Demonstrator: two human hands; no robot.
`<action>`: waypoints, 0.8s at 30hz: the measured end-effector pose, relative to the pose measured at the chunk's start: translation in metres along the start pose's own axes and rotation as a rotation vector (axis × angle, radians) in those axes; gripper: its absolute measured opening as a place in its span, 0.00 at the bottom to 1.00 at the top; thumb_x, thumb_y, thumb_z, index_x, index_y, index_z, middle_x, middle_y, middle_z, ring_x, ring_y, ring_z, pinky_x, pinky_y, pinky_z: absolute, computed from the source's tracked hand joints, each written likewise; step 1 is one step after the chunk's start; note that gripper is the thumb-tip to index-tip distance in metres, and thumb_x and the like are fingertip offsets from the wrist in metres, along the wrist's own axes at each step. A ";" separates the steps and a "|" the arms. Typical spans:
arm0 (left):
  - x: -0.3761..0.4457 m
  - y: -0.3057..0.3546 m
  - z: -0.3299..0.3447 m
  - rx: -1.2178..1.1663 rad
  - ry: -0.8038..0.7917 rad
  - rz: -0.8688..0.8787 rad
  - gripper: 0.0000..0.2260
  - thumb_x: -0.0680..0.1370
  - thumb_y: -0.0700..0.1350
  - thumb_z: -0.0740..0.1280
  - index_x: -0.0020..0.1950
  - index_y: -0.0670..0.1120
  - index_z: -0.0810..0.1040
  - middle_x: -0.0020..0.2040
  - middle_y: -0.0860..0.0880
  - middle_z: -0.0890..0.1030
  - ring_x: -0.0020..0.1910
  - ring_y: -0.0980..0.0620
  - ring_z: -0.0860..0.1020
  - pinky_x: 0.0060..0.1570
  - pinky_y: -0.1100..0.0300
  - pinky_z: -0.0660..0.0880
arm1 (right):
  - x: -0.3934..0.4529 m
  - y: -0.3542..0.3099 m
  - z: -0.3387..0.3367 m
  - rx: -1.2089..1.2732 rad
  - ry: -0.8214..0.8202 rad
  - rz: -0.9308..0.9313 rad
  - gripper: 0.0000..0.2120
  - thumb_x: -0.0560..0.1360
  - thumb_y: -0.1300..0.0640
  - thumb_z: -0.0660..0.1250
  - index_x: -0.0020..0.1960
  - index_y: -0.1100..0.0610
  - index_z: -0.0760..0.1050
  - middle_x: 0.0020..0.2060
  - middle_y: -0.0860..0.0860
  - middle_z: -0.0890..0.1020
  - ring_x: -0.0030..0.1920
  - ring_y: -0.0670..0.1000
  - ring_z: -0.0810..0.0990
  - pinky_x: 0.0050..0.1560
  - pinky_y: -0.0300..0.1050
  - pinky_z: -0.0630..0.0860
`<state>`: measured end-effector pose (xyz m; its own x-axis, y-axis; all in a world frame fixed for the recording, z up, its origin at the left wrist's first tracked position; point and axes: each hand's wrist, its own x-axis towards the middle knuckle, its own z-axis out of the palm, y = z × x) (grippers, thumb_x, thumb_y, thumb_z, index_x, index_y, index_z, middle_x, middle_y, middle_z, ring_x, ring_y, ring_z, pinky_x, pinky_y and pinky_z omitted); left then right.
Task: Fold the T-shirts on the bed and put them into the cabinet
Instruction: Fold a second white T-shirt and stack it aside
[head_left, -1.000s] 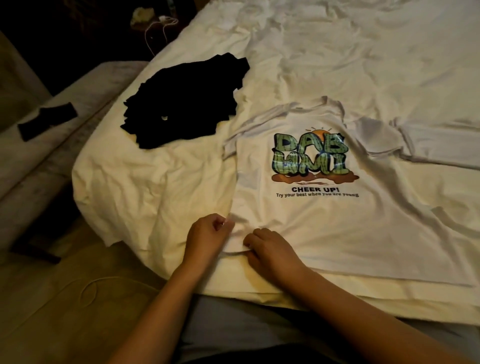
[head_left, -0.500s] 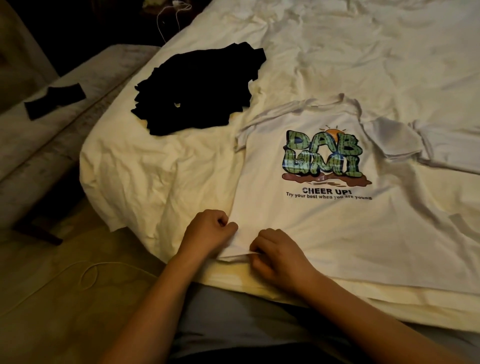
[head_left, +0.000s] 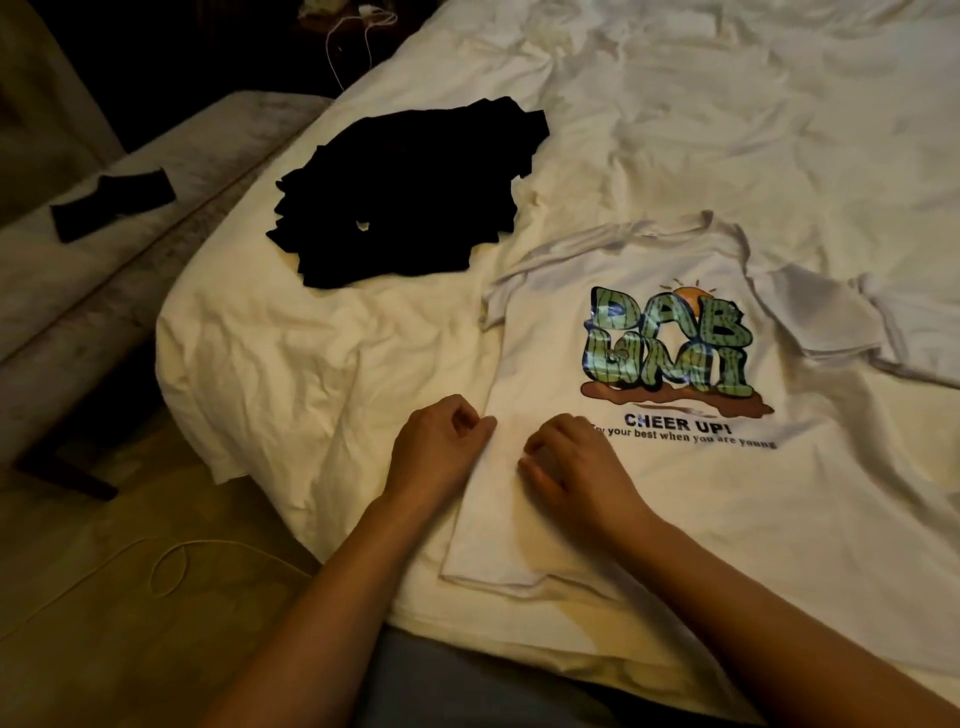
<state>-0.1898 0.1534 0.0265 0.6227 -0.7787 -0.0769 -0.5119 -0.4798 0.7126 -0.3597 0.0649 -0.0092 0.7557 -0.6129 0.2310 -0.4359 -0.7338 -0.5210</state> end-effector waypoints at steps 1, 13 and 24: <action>0.007 0.001 0.003 -0.030 -0.002 0.002 0.10 0.76 0.56 0.70 0.40 0.52 0.77 0.36 0.54 0.80 0.37 0.55 0.78 0.39 0.56 0.77 | 0.008 0.004 0.000 -0.004 -0.002 0.017 0.14 0.76 0.46 0.62 0.50 0.56 0.79 0.46 0.51 0.77 0.47 0.55 0.75 0.47 0.50 0.72; 0.125 0.012 0.035 -0.325 0.079 -0.019 0.03 0.77 0.48 0.69 0.45 0.50 0.80 0.41 0.53 0.82 0.41 0.54 0.80 0.46 0.54 0.79 | 0.115 0.063 -0.013 -0.133 -0.093 0.046 0.16 0.79 0.47 0.64 0.62 0.55 0.75 0.59 0.51 0.74 0.58 0.53 0.71 0.59 0.50 0.71; 0.233 0.019 0.050 -0.260 0.041 -0.180 0.12 0.77 0.52 0.72 0.53 0.44 0.83 0.49 0.49 0.84 0.49 0.49 0.81 0.52 0.56 0.76 | 0.229 0.104 -0.022 -0.108 -0.018 0.125 0.16 0.80 0.57 0.63 0.67 0.59 0.73 0.64 0.57 0.72 0.58 0.61 0.75 0.51 0.51 0.73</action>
<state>-0.0844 -0.0578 -0.0127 0.7157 -0.6710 -0.1939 -0.2257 -0.4850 0.8449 -0.2428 -0.1589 0.0077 0.7003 -0.6969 0.1547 -0.5764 -0.6798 -0.4534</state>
